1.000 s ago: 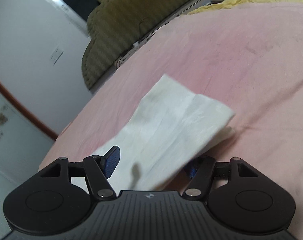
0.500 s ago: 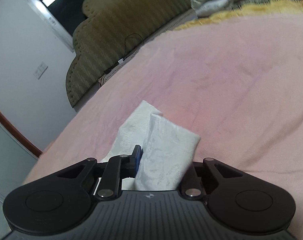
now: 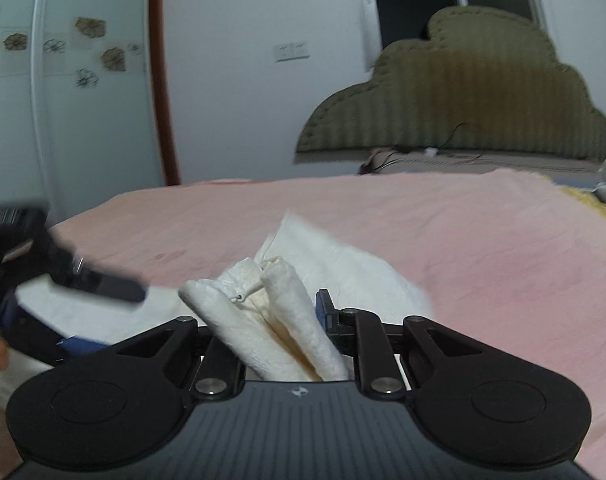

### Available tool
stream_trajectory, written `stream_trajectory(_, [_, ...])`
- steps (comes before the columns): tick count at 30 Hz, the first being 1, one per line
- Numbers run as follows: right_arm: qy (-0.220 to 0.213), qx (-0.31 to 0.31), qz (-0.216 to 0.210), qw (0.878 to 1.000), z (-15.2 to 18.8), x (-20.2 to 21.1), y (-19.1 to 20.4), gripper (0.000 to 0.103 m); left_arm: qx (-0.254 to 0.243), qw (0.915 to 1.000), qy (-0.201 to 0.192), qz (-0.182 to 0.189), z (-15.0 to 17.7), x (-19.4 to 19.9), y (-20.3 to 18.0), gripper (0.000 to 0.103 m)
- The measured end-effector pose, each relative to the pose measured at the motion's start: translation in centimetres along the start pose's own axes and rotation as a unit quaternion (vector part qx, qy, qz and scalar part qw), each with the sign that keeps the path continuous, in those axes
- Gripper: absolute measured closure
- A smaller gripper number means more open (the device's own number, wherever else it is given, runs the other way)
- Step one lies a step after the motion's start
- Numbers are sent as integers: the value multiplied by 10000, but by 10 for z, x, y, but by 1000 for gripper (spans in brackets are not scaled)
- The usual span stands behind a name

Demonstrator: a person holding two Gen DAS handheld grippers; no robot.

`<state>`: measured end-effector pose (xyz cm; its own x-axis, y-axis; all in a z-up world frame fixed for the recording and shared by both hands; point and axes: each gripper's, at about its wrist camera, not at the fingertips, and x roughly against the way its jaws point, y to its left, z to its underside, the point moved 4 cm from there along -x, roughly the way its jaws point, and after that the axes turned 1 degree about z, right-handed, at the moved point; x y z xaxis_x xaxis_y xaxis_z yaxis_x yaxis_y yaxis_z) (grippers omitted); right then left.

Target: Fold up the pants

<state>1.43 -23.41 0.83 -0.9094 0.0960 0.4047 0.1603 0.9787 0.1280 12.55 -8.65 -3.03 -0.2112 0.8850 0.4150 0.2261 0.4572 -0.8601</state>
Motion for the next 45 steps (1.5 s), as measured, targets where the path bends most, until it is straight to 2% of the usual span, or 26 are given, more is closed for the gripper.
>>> stream_trajectory(3, [27,38,-97,9999,2,-1,15,87,446,9979,207,420,-3,-9,1,8])
stream_trajectory(6, [-19,130,-182,9997,2,4,28,87,697,9955,405,497,-3,-24,0,8])
stream_trajectory(8, [-19,249,-248,9994,2,7,39,87,824,9945,461,465,-6,-32,1,8])
stream_trajectory(12, [32,712,-382,9967,8,9,64,87,991,9945,279,216,-22,-31,11,12])
stream_trajectory(14, [38,957,-472,9943,11,8,80,87,914,9955,221,-62,-31,-24,16,29])
stream_trajectory(16, [81,1030,-614,9927,13,5,92,86,628,9957,160,-657,-37,-15,18,66])
stream_trajectory(17, [130,1024,-720,9920,13,2,98,86,376,9947,114,-955,-40,-9,17,70])
stream_trajectory(18, [158,1023,-808,9913,13,0,104,86,118,9932,40,-1157,-42,-4,14,84])
stream_trajectory(19, [175,1054,-884,9903,14,-3,110,86,-132,9909,-29,-1338,-42,1,9,89])
stream_trajectory(21, [187,1157,-1035,9877,15,-8,124,86,-859,9786,-318,-1841,-43,16,-4,92])
stream_trajectory(22, [189,1197,-1097,9865,15,-10,129,86,-1228,9697,-483,-2055,-42,21,-11,92])
stream_trajectory(23, [189,1254,-1164,9851,16,-11,137,86,-1587,9587,-643,-2272,-41,25,-17,92])
stream_trajectory(24, [186,1319,-1210,9837,16,-14,143,86,-2010,9435,-806,-2509,-39,29,-25,92])
stream_trajectory(27, [169,1535,-1316,9792,18,-21,163,86,-2837,9047,-1135,-2969,-33,35,-35,92])
stream_trajectory(29, [192,1664,-1386,9761,19,-30,175,86,-2985,8922,-1242,-3154,-32,38,-31,92])
stream_trajectory(31, [215,1800,-1419,9731,24,-33,183,86,-2959,8887,-1281,-3258,-34,40,-24,92])
stream_trajectory(34, [273,2020,-1410,9688,33,-37,193,86,-2832,8904,-1282,-3326,-34,45,-8,91])
stream_trajectory(37, [645,2216,-1403,9628,43,-46,198,84,-2733,8930,-1233,-3357,-35,45,8,89])
stream_trajectory(41, [823,2370,-1594,9548,47,-31,194,70,-2745,8905,-1206,-3423,-32,45,16,86])
stream_trajectory(43, [933,2294,-1861,9508,44,-16,187,57,-2791,8891,-1223,-3416,-34,46,16,86])
stream_trajectory(44, [978,2208,-2041,9487,42,-8,180,47,-2798,8890,-1220,-3412,-35,45,17,86])
stream_trajectory(45, [993,2110,-2192,9474,40,0,173,43,-2811,8889,-1226,-3402,-35,45,17,87])
